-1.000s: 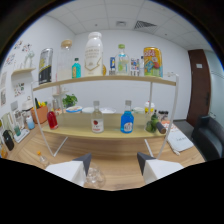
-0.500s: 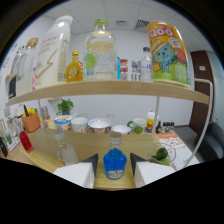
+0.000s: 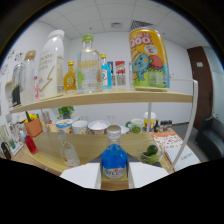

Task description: Make me a cup of Mount Fuji.

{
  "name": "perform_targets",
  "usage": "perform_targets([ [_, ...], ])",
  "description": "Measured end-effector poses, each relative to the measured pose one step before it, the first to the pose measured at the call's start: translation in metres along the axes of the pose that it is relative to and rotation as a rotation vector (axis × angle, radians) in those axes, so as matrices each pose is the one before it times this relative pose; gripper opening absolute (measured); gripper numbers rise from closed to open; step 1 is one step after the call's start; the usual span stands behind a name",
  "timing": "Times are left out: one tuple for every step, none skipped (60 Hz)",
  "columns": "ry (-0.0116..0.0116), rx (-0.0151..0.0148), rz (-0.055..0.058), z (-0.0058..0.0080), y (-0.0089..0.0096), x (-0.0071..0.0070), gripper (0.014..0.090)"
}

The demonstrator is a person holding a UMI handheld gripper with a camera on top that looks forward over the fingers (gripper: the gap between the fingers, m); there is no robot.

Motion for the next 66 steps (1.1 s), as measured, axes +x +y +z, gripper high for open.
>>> perform_targets([
  [-0.00200, 0.00541, 0.0045, -0.00467, -0.00140, 0.00069, 0.0358],
  [-0.00260, 0.00343, 0.0057, -0.00353, -0.00052, -0.00077, 0.0359],
  [-0.00280, 0.00061, 0.0039, -0.00445, 0.00027, 0.00012, 0.0358],
  [0.00062, 0.00024, 0.0050, -0.00440, 0.00089, 0.00076, 0.0357],
  [0.00319, -0.00071, 0.0033, -0.00506, 0.00122, 0.00200, 0.0358],
  [0.00495, -0.00093, 0.0053, -0.00418, 0.00272, 0.00106, 0.0358],
  [0.00160, -0.00359, 0.0023, -0.00416, 0.00318, 0.00086, 0.0358],
  [0.00035, -0.00497, 0.0021, -0.00402, 0.00400, 0.00055, 0.0358],
  [0.00280, -0.00509, 0.0025, -0.00386, 0.00452, 0.00110, 0.0357],
  [0.00567, -0.00486, 0.0023, -0.00336, 0.00495, 0.00166, 0.0358],
  [0.00567, -0.00672, 0.0015, -0.00298, 0.00581, 0.00155, 0.0358],
  [0.00296, -0.00720, 0.0003, -0.00240, 0.00722, 0.00157, 0.0358],
  [0.00127, -0.01174, -0.0001, -0.00250, 0.00740, 0.00102, 0.0357],
  [0.00261, -0.01304, 0.0009, -0.00198, 0.00791, 0.00096, 0.0359],
  [0.00541, -0.01290, 0.0023, -0.00101, 0.00822, 0.00143, 0.0359],
  [0.00704, -0.01233, 0.0035, -0.00124, 0.00794, 0.00169, 0.0358],
  [0.00489, -0.01159, 0.0052, -0.00107, 0.00777, 0.00123, 0.0359],
  [0.00242, -0.01185, 0.0045, -0.00063, 0.00759, 0.00081, 0.0358],
  [0.00237, -0.01155, 0.0019, -0.00044, 0.00794, 0.00116, 0.0358],
  [0.00479, -0.01069, -0.0010, -0.00005, 0.00725, 0.00121, 0.0358],
  [0.00759, -0.01026, -0.0022, 0.00007, 0.00699, 0.00155, 0.0358],
  [0.00781, -0.01058, -0.0041, 0.00018, 0.00677, 0.00134, 0.0357],
  [0.00458, -0.00992, -0.0053, -0.00041, 0.00704, 0.00037, 0.0358],
  [0.00303, -0.00773, -0.0056, 0.00009, 0.00447, -0.00006, 0.0357],
  [0.00466, -0.00338, -0.0078, 0.00018, 0.00410, -0.00051, 0.0357],
  [0.00386, -0.00352, -0.0079, 0.00025, 0.00316, -0.00012, 0.0358],
  [0.00410, -0.00272, -0.0093, 0.00013, 0.00249, -0.00064, 0.0359],
  [0.00418, -0.00133, -0.0109, -0.00010, 0.00180, -0.00077, 0.0357],
  [0.00208, -0.00002, -0.0130, 0.00021, 0.00120, -0.00133, 0.0358],
  [0.00197, 0.00140, -0.0147, 0.00034, 0.00080, -0.00163, 0.0358],
  [0.00243, 0.00284, -0.0145, -0.00012, -0.00028, -0.00176, 0.0358],
  [0.00324, 0.00289, -0.0160, 0.00085, 0.00022, -0.00244, 0.0357],
  [0.00335, 0.00447, -0.0179, 0.00050, -0.00055, -0.00185, 0.0357],
  [0.00244, 0.00344, -0.0192, 0.00085, -0.00042, -0.00210, 0.0357],
  [0.00170, 0.00223, -0.0208, 0.00089, -0.00027, -0.00208, 0.0358],
  [0.00194, 0.00177, -0.0221, 0.00074, -0.00053, -0.00207, 0.0357],
  [0.00428, 0.00242, -0.0239, 0.00100, -0.00087, -0.00195, 0.0356],
  [0.00508, 0.00252, -0.0263, 0.00090, -0.00093, -0.00150, 0.0356],
  [0.00390, 0.00210, -0.0283, 0.00089, -0.00100, -0.00204, 0.0357],
  [0.00089, 0.00368, -0.0281, 0.00027, -0.00142, -0.00131, 0.0358],
  [0.00196, 0.00395, -0.0303, 0.00067, -0.00143, -0.00225, 0.0356],
  [0.00482, 0.00280, -0.0329, 0.00099, -0.00130, -0.00157, 0.0358],
  [0.00951, -0.00101, -0.0361, 0.00087, -0.00037, -0.00134, 0.0356],
  [0.00926, -0.00028, -0.0399, 0.00116, -0.00055, -0.00071, 0.0357],
  [0.00839, -0.00039, -0.0418, 0.00092, -0.00061, -0.00060, 0.0357],
  [0.00692, 0.00135, -0.0428, 0.00102, -0.00101, -0.00077, 0.0357],
  [0.00736, 0.00302, -0.0447, 0.00135, -0.00137, -0.00045, 0.0356],
  [0.00842, 0.00309, -0.0456, 0.00104, -0.00128, 0.00007, 0.0357],
  [0.00883, 0.00221, -0.0464, 0.00120, -0.00126, 0.00024, 0.0357],
  [0.00754, 0.00274, -0.0468, 0.00180, -0.00073, 0.00040, 0.0356],
  [0.00609, -0.00279, -0.0461, -0.00114, -0.00117, 0.00023, 0.0356],
  [0.00717, 0.00185, -0.0467, 0.00062, -0.00139, 0.00073, 0.0356],
  [0.00863, 0.00278, -0.0466, 0.00070, -0.00115, 0.00095, 0.0356],
  [0.00811, 0.00140, -0.0479, 0.00067, -0.00071, 0.00074, 0.0356],
  [0.00775, 0.00244, -0.0483, 0.00218, -0.00062, 0.00026, 0.0356],
  [0.00532, 0.00041, -0.0454, -0.00034, -0.00068, 0.00042, 0.0355],
  [0.00601, 0.00187, -0.0427, 0.00008, -0.00052, 0.00091, 0.0354],
  [0.00696, 0.00156, -0.0418, 0.00057, -0.00069, 0.00088, 0.0355],
  [0.00581, -0.00046, -0.0432, 0.00049, -0.00044, 0.00071, 0.0353],
  [0.00404, -0.00053, -0.0428, 0.00031, -0.00050, 0.00034, 0.0355],
  [0.00372, 0.00271, -0.0410, 0.00016, -0.00099, 0.00060, 0.0354],
  [0.00812, 0.00826, -0.0415, 0.00260, -0.00167, 0.00108, 0.0357],
  [0.00488, 0.00277, -0.0409, -0.00019, -0.00110, 0.00062, 0.0356],
  [0.00505, 0.00195, -0.0430, -0.00002, -0.00095, 0.00049, 0.0356],
  [0.00468, 0.00337, -0.0421, 0.00010, -0.00143, 0.00064, 0.0356],
  [0.00756, 0.00758, -0.0402, 0.00083, -0.00075, 0.00021, 0.0353],
])
